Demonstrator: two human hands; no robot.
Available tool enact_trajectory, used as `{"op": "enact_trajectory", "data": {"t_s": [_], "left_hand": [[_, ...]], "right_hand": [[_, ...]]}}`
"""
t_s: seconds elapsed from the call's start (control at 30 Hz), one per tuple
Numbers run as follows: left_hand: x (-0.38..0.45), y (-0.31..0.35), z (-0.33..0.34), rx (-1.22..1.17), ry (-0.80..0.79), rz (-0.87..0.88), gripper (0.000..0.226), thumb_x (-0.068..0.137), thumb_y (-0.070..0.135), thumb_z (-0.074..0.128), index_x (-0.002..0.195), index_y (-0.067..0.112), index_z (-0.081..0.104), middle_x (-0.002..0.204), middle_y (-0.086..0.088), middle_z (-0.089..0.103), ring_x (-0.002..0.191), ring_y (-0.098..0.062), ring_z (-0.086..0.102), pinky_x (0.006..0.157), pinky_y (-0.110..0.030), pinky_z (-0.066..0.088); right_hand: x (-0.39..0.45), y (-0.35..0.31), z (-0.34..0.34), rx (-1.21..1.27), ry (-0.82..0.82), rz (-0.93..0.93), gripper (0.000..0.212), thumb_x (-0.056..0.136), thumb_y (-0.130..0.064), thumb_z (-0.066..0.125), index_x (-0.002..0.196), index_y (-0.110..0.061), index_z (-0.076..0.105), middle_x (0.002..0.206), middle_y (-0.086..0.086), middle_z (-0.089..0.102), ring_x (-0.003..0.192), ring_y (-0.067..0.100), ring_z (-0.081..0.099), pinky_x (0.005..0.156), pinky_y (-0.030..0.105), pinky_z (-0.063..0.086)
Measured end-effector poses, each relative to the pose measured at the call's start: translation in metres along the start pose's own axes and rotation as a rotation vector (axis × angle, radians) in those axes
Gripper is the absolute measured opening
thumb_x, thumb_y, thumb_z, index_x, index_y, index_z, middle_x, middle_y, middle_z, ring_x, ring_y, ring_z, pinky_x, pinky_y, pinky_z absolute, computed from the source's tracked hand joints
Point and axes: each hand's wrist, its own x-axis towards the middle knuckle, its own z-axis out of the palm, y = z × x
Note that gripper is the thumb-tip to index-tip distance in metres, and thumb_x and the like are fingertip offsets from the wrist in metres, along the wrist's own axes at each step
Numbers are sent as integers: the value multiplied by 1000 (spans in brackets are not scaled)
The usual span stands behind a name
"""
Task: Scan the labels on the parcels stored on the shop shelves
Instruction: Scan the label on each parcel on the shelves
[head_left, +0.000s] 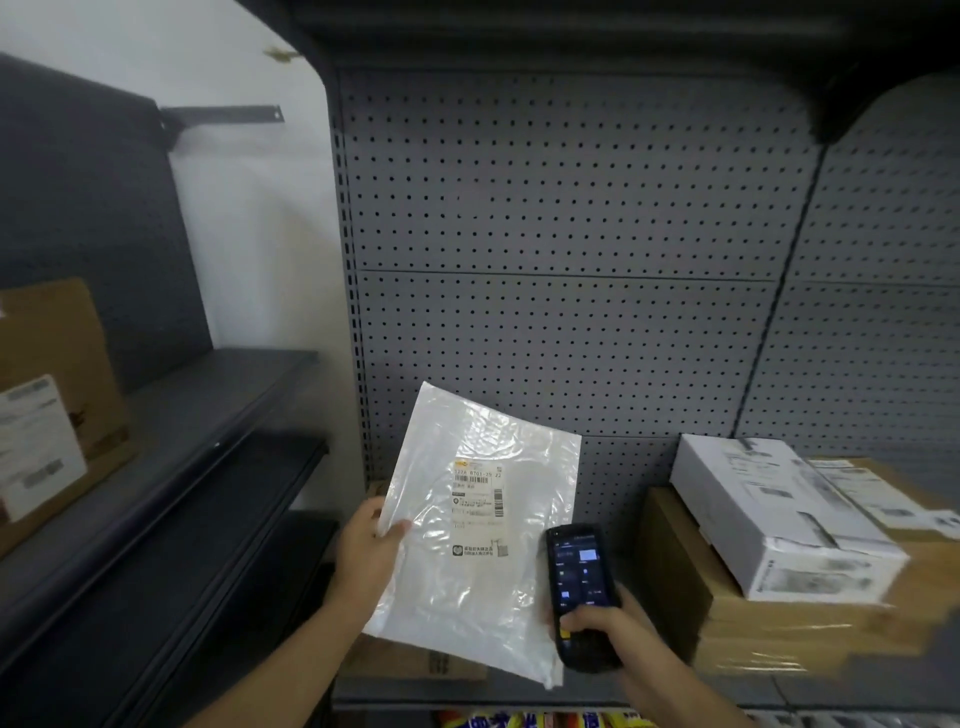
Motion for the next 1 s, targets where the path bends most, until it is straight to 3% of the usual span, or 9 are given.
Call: {"op": "enact_trajectory", "data": {"t_s": [0.13,0.23,0.37,0.4,0.57,0.73,0.87,1.0], "left_hand": [[-48,38,20,-108,30,68,14,89,5,63,97,16,60,93,-1,69,81,-19,67,63,-30,52],[-88,58,36,-143,42,110,16,90,6,62,104,13,59,95,0,66,85,-19,65,64,-30,51],[-140,71,58,-144,53,151,17,91,9,62,106,12,57,99,-4,66,89,-22,64,67,-31,52],[-151,72,63,-135,60,151,16,91,9,62,105,13,56,100,-6,66,90,-23,64,69,-32,52],[-190,73,83,-120,74,157,16,89,11,65,95,23,56,103,-11,66,94,-28,65,82,-46,56],[-216,81,97,-220,35,157,13,89,5,63,95,13,56,91,-4,66,85,-22,64,68,-30,51],[-219,83,101,-200,15,166,16,87,2,65,94,13,56,88,-2,65,84,-22,62,65,-27,49],[-221,82,102,-187,3,168,18,86,1,66,100,9,57,94,-6,65,85,-22,62,72,-31,51]], "right_hand": [[-41,-14,-40,63,-15,-74,86,39,2,80,121,-7,56,105,23,71,96,40,67,77,44,55],[-84,-21,-73,96,-64,-118,83,47,1,82,125,-7,53,105,23,72,99,40,68,83,47,56],[-151,-29,-111,168,-232,-126,38,76,10,63,113,1,58,102,22,72,91,32,69,82,40,54],[-168,-30,-117,176,-278,-110,35,78,10,62,112,1,59,102,22,71,90,30,69,83,38,54],[-225,-33,-137,204,-416,-65,51,71,5,65,121,3,55,106,25,69,98,33,68,89,39,54],[-254,-41,-135,295,-500,-66,54,71,5,63,124,9,52,108,24,69,97,32,69,91,38,56],[-265,-47,-131,350,-528,-63,49,71,5,61,120,11,54,109,26,67,99,34,66,102,41,48],[-274,-52,-131,350,-545,-62,47,73,6,60,120,10,55,111,25,67,97,33,68,94,38,54]]}}
